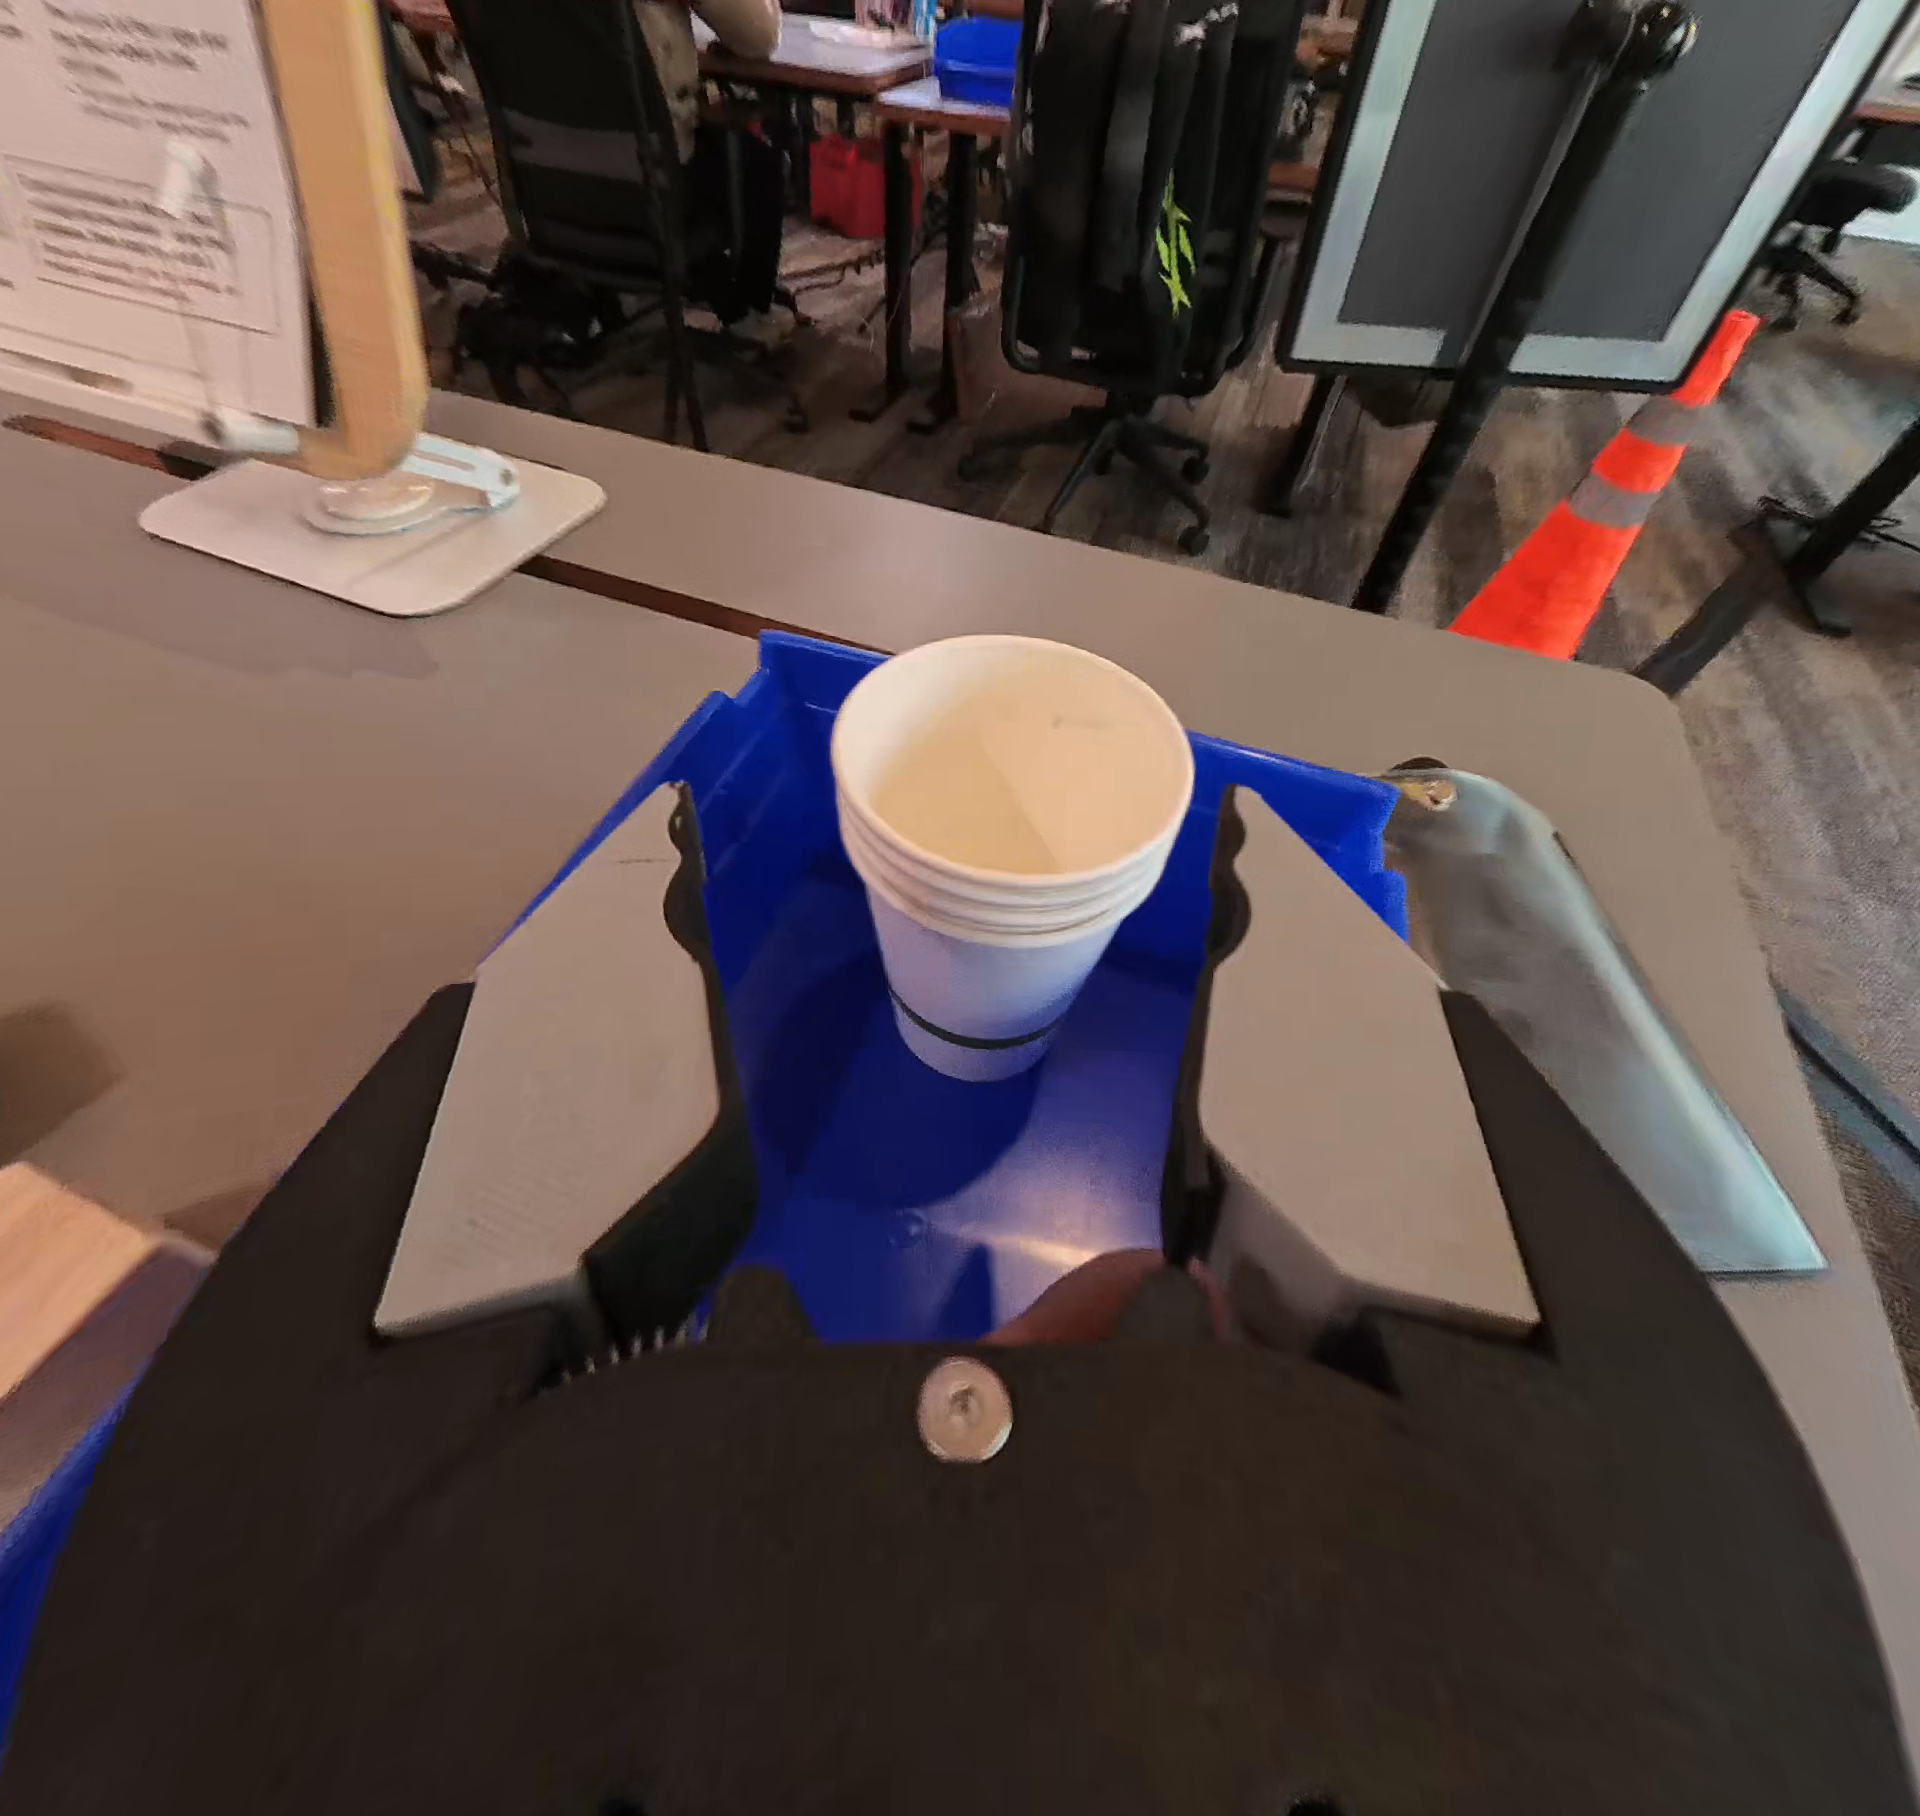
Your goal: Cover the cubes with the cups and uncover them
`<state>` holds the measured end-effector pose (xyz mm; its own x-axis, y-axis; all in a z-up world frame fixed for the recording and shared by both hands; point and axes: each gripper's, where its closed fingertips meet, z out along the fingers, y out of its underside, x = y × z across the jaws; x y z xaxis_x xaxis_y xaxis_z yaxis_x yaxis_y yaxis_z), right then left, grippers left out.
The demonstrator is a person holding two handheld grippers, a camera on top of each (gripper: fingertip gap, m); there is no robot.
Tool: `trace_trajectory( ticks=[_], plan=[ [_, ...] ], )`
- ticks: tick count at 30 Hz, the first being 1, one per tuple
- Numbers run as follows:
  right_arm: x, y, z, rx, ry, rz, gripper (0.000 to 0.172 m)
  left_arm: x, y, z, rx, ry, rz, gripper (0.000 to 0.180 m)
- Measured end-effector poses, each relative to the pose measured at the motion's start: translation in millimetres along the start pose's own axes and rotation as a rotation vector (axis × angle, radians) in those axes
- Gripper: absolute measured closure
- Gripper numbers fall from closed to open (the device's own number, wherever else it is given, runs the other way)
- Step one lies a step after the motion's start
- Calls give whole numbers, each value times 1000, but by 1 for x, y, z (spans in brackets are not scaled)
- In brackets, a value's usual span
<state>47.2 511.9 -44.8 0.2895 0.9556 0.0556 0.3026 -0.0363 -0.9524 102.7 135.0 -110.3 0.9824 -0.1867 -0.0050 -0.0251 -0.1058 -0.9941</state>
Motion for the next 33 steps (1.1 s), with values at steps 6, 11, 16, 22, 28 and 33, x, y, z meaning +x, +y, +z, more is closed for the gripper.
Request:
trace_trajectory(
  ticks=[6,11,16,22,28,33],
  plan=[
    [-27,-4,-31,42,-56,79,70,-6,14,-12,-92,-33,-1,133],
    [-127,-9,-99,243,-418,146,71,-44,36,-44,-232,-187,64,122],
    [-220,44,-137,163,-798,107,69,-62,54,-43,-338,-163,-37,121],
    [-254,98,-146,79,-887,-25,74,-63,67,-35,-429,-140,-34,127],
    [-262,112,-140,32,-929,10,73,-71,71,-34,-450,-169,-90,131],
    [-257,105,-140,101,-879,-21,74,-69,60,-28,-381,-134,-47,133]
  ],
)
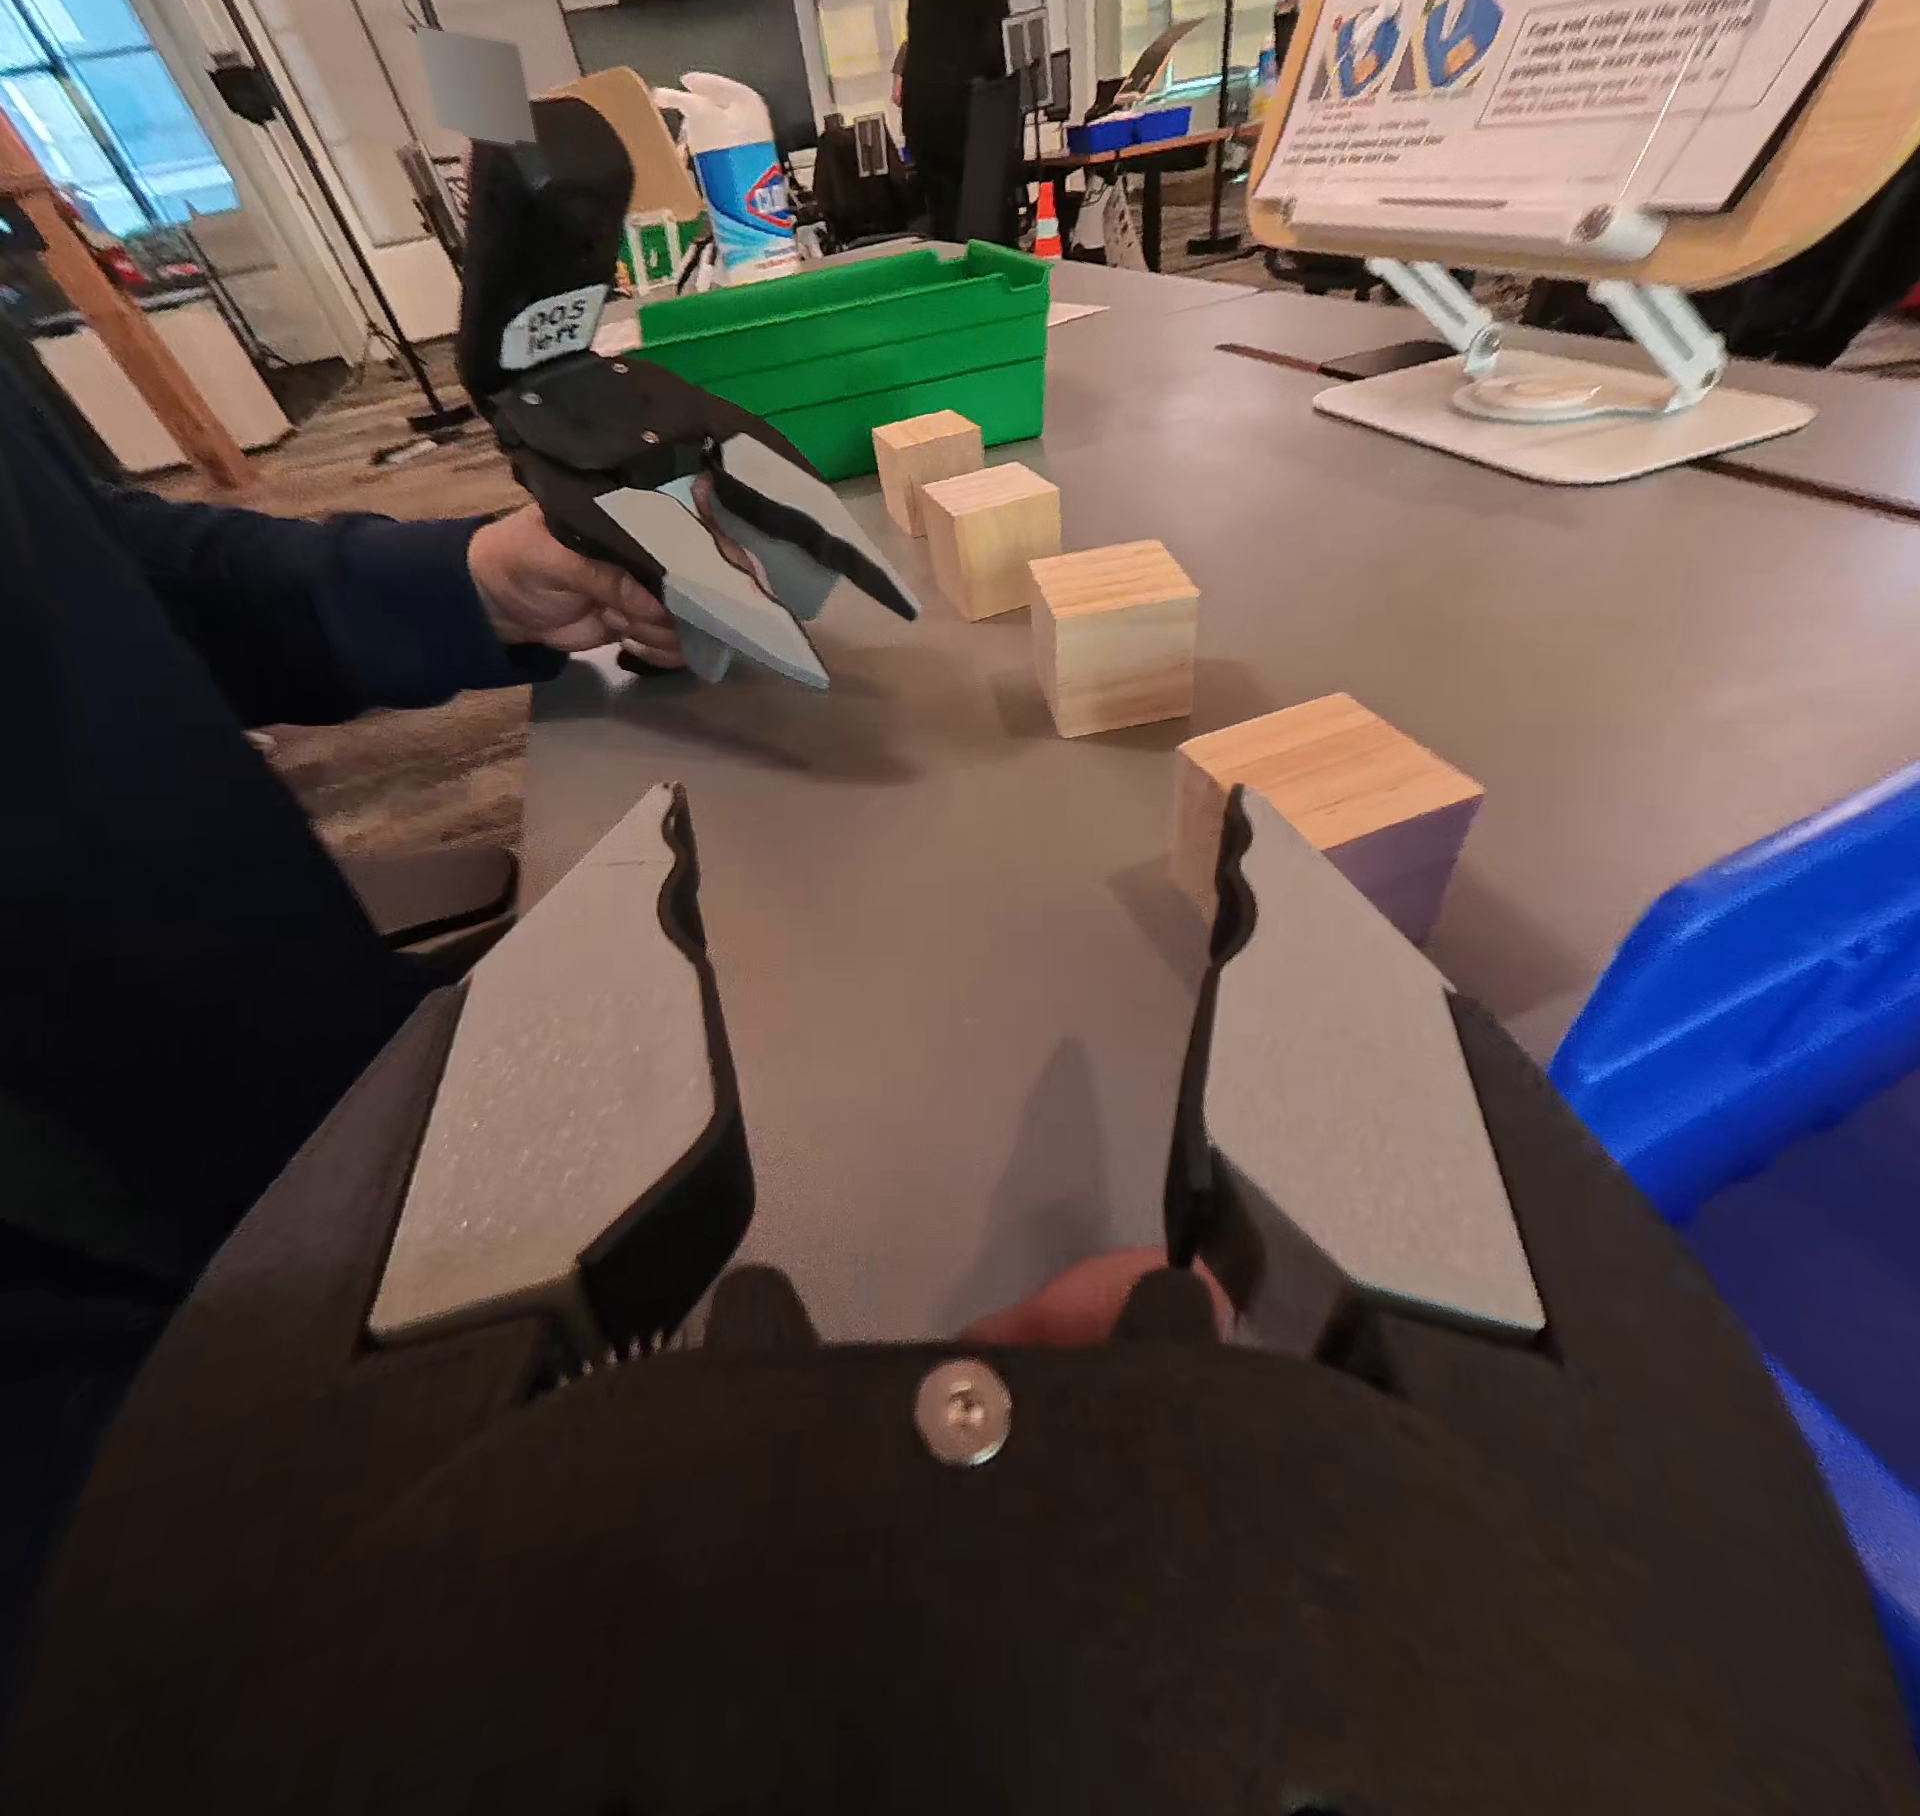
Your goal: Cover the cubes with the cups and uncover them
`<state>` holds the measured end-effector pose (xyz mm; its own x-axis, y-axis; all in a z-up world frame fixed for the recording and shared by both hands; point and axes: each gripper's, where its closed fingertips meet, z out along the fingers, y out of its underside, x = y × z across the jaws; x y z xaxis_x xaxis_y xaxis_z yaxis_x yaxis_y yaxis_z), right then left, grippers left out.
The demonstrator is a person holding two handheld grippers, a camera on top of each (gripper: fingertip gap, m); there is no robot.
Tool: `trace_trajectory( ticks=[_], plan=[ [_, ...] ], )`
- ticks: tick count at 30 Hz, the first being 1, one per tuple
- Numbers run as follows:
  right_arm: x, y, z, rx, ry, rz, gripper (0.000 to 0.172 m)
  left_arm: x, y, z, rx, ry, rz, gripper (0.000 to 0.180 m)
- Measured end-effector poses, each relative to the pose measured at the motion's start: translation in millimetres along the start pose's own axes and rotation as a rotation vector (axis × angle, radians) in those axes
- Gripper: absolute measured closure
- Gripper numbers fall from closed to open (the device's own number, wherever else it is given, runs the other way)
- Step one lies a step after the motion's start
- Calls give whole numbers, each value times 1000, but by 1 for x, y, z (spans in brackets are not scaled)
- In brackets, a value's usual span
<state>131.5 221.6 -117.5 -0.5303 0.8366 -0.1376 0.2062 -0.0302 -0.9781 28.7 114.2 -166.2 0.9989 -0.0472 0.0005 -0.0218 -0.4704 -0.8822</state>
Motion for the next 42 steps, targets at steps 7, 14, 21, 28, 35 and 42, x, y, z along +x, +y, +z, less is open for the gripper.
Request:
trace_trajectory(
  ticks=[7,14,21,28,35,42],
  plan=[
    [20,-11,-3,62,150,-143,73,10,-10,-7,81,19,77,132],
    [39,-21,-7,140,246,-84,82,13,-2,-6,34,-50,156,122],
    [40,-20,-4,129,236,-75,84,20,1,-6,21,16,142,120],
    [32,-16,-6,110,240,-110,80,21,-3,-9,51,35,124,125],
    [36,-10,6,8,257,-158,80,23,-1,-2,21,73,117,127],
    [27,-12,53,-503,167,-319,85,27,-7,-8,72,79,149,128]
  ],
)
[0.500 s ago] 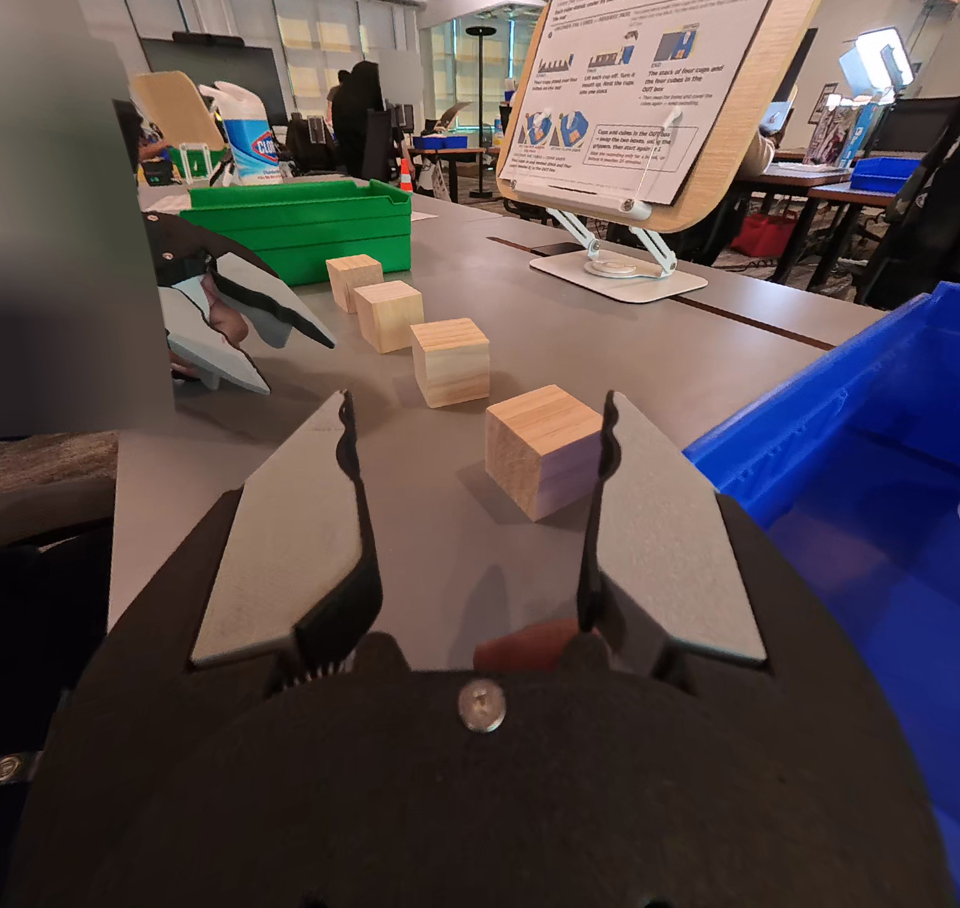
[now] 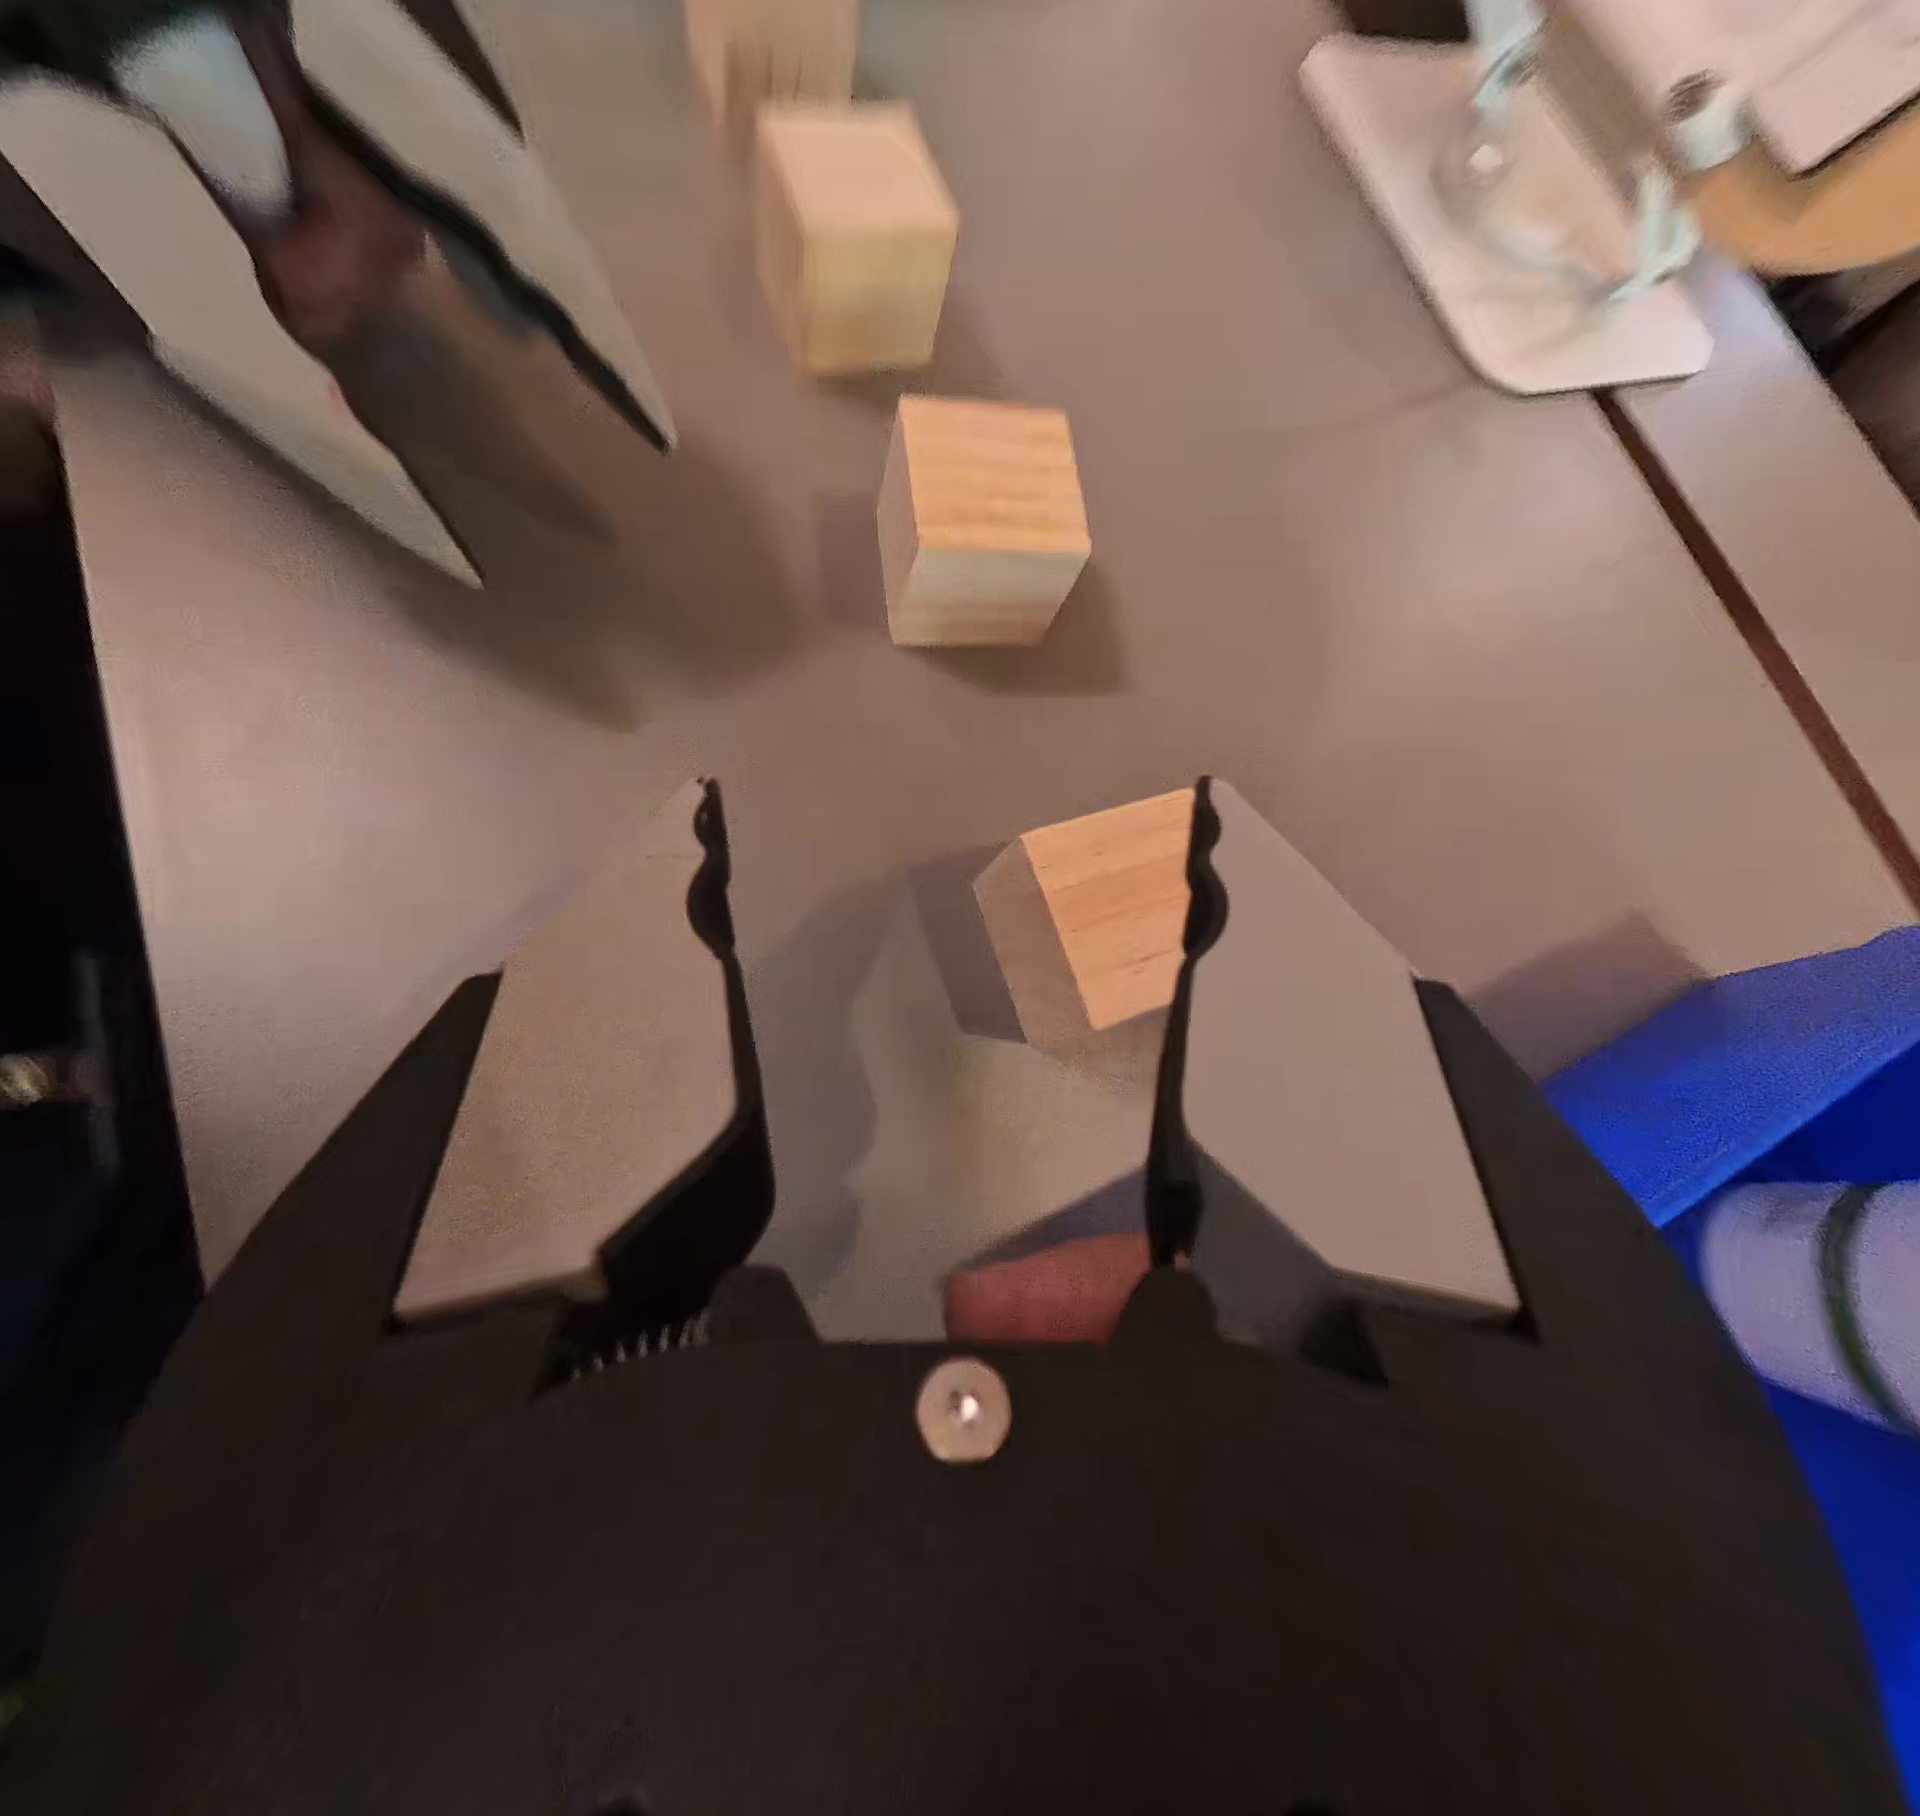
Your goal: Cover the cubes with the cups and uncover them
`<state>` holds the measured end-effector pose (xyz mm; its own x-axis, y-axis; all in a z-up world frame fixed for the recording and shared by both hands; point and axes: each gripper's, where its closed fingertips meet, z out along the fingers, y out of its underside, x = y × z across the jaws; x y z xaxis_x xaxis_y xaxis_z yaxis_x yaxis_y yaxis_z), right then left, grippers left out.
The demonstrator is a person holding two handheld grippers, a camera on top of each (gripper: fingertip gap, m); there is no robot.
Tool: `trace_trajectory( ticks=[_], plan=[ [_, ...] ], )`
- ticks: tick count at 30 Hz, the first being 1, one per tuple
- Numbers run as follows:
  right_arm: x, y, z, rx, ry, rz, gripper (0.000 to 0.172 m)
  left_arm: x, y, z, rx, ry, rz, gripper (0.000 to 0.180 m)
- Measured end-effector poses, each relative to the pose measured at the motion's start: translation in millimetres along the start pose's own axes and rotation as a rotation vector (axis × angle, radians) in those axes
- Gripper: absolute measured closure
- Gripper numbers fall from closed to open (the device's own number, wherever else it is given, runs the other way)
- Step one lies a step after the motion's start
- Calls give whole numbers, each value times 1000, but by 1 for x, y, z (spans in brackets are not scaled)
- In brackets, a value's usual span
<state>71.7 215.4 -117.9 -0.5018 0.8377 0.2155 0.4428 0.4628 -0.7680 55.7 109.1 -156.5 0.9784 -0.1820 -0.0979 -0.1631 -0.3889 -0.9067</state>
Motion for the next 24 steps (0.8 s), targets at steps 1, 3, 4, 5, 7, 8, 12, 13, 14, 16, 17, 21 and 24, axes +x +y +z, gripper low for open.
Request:
trace_trajectory(
  ticks=[1,3,4,5,7,8,12,13,14,16,17,21,24],
  plan=[
    [2,0,3,-79,-13,-45,80,0,-2,-1,15,2,-1,128],
    [11,-4,9,-215,-38,-111,77,-1,-7,-7,61,8,-17,128],
    [17,-1,14,-292,-59,-137,78,-2,-11,-10,94,7,-30,128],
    [25,4,21,-375,-68,-160,79,-5,-15,-15,133,-1,-43,130],
    [38,26,37,-557,-89,-183,83,-9,-24,-26,219,-24,-59,136],
    [42,42,43,-661,-107,-190,85,-11,-27,-31,258,-37,-63,140],
    [42,78,58,-850,-137,-203,110,-12,-34,-43,341,-63,-50,150],
    [45,72,61,-820,-103,-199,110,-12,-35,-43,343,-65,-43,150],
    [51,61,60,-769,-51,-192,110,-10,-34,-43,339,-61,-37,150],
    [70,25,46,-605,101,-144,110,-8,-33,-40,323,-47,-27,150],
    [80,6,31,-504,160,-87,111,-7,-33,-39,316,-43,-24,150],
    [128,-18,-56,-278,298,193,111,-5,-32,-38,305,-55,7,149],
    [185,38,-113,-395,511,326,110,-1,-30,-34,278,-63,47,149]
  ],
)
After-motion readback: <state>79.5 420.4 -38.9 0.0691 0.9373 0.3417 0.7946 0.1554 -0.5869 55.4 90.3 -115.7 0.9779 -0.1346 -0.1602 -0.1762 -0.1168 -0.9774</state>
